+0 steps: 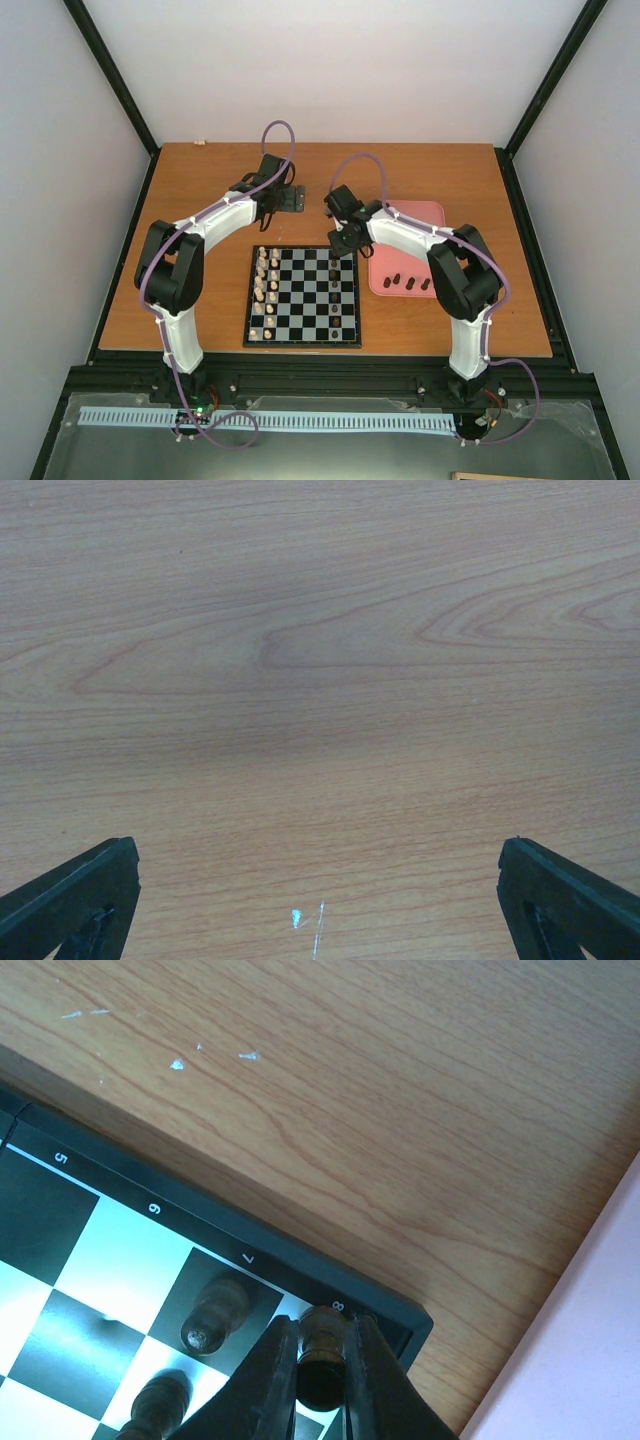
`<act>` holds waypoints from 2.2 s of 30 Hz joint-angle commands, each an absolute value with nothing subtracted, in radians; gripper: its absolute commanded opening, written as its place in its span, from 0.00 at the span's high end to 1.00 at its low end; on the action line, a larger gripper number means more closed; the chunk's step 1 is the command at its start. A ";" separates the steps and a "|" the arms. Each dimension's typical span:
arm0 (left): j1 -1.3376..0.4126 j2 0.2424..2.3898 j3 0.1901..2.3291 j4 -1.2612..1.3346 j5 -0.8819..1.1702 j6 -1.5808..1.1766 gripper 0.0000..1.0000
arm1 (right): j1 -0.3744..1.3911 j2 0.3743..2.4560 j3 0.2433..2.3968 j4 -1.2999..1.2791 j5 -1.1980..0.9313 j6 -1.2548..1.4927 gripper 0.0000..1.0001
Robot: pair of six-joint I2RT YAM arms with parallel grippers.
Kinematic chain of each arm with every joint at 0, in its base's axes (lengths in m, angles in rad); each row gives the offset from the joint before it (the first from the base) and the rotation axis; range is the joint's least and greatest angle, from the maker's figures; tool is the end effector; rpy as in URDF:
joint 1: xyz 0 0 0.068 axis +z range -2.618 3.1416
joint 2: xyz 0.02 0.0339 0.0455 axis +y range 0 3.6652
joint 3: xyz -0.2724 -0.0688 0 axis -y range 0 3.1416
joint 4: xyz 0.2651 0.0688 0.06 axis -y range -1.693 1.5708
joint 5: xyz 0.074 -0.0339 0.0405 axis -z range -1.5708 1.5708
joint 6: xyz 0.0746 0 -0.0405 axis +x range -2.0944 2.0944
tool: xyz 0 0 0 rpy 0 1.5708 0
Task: Set up the chess pieces on the board
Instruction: Place the chess piece on the chessboard.
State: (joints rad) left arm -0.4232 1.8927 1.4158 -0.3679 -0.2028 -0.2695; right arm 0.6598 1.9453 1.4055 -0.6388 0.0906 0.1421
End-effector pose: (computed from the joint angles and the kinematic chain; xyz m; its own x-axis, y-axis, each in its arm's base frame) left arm 0.4319 -0.1780 0.1935 -0.7319 0.0436 -0.6800 0.0887 0.9956 -0.0316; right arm 0.3475 0.2610 0.1452 -0.8053 -0.4463 -0.3902 -0.4738 0.8801 -0.0286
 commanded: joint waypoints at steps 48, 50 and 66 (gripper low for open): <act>-0.419 1.879 1.439 -0.374 -0.213 -0.276 0.00 | 0.698 1.903 1.385 -0.646 0.143 0.159 0.86; -0.418 1.879 1.438 -0.373 -0.213 -0.276 0.00 | 0.698 1.907 1.389 -0.645 0.144 0.159 0.86; -0.419 1.876 1.437 -0.374 -0.216 -0.276 0.00 | 0.698 1.917 1.405 -0.643 0.158 0.156 0.86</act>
State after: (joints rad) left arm -0.4232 1.8927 1.4158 -0.3679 -0.2047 -0.2691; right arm 0.6899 1.9190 1.3754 -0.6582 0.1322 0.1574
